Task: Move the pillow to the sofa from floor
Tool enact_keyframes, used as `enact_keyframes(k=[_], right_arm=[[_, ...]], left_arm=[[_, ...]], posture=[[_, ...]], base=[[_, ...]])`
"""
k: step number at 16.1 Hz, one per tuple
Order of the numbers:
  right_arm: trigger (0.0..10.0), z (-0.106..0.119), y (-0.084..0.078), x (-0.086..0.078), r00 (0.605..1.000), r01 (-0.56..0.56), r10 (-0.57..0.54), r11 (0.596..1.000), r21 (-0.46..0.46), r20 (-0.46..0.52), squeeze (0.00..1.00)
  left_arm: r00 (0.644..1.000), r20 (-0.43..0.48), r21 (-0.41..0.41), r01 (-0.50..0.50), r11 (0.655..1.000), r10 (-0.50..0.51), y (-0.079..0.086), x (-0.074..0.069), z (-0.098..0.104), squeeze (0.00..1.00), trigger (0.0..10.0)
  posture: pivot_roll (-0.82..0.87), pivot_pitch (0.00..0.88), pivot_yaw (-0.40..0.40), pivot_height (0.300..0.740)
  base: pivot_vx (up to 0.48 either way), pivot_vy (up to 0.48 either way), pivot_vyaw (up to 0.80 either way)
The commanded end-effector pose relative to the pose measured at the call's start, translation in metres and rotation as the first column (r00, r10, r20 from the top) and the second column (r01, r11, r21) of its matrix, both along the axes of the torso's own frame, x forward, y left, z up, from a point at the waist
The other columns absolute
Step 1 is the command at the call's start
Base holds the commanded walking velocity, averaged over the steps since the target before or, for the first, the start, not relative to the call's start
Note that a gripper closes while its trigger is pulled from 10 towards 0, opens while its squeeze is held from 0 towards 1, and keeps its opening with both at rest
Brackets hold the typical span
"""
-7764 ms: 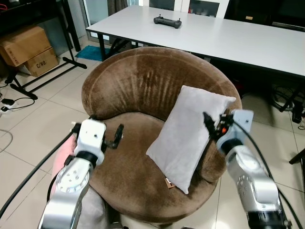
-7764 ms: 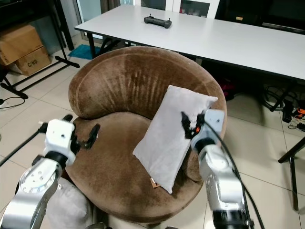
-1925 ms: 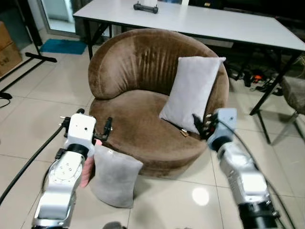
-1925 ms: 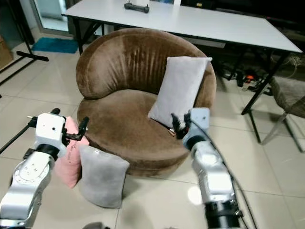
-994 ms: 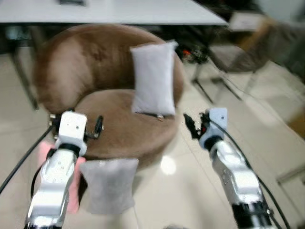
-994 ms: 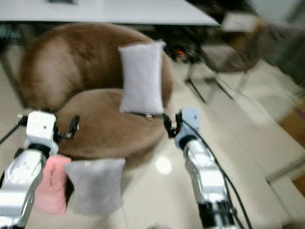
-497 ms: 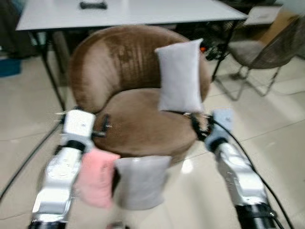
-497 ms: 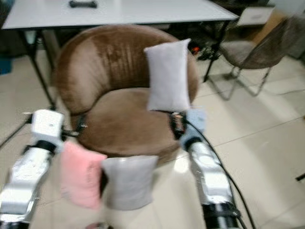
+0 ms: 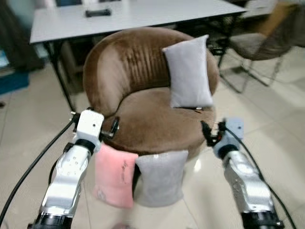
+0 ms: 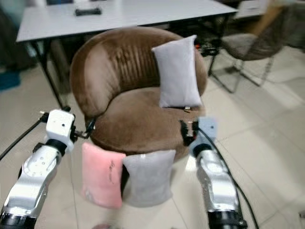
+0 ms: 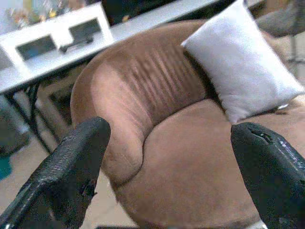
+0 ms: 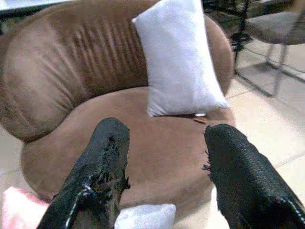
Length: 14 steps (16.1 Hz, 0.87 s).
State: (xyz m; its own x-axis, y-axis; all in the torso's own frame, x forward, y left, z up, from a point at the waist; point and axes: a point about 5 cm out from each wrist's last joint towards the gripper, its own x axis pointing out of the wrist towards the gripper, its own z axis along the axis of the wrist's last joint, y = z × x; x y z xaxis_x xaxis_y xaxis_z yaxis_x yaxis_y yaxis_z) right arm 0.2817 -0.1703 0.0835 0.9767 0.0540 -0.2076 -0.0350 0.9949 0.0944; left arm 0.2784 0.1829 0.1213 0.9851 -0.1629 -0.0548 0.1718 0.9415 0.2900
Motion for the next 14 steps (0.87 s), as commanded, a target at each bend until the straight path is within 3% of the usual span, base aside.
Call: enact_keyframes(k=[1,11,14], right_arm=[[10.0,0.0037,0.0027,0.0004,1.000,-0.001,0.001,1.000,0.000,0.019,0.00],[10.0,0.0040,0.0092,0.0018,0.999,-0.034,0.035,0.999,-0.004,0.015,0.00],[10.0,0.0030,0.0111,0.0008,0.999,-0.040,0.040,0.999,-0.004,0.013,0.00]], left_arm=[[1.000,-0.009,0.003,-0.001,1.000,0.001,0.0022,0.0008,-0.0016,0.00,10.0],[1.000,0.003,0.010,-0.020,1.000,0.020,0.0076,-0.0022,-0.0012,0.00,10.0],[1.000,0.002,0.010,-0.024,1.000,0.024,0.0085,-0.0037,-0.0014,0.00,10.0]], posture=[[0.04,0.000,0.014,0.740],[0.07,0.000,-0.013,0.740],[0.07,0.000,-0.017,0.740]], base=[[0.000,0.371,-0.80],[0.000,0.373,-0.79],[0.000,0.372,0.00]])
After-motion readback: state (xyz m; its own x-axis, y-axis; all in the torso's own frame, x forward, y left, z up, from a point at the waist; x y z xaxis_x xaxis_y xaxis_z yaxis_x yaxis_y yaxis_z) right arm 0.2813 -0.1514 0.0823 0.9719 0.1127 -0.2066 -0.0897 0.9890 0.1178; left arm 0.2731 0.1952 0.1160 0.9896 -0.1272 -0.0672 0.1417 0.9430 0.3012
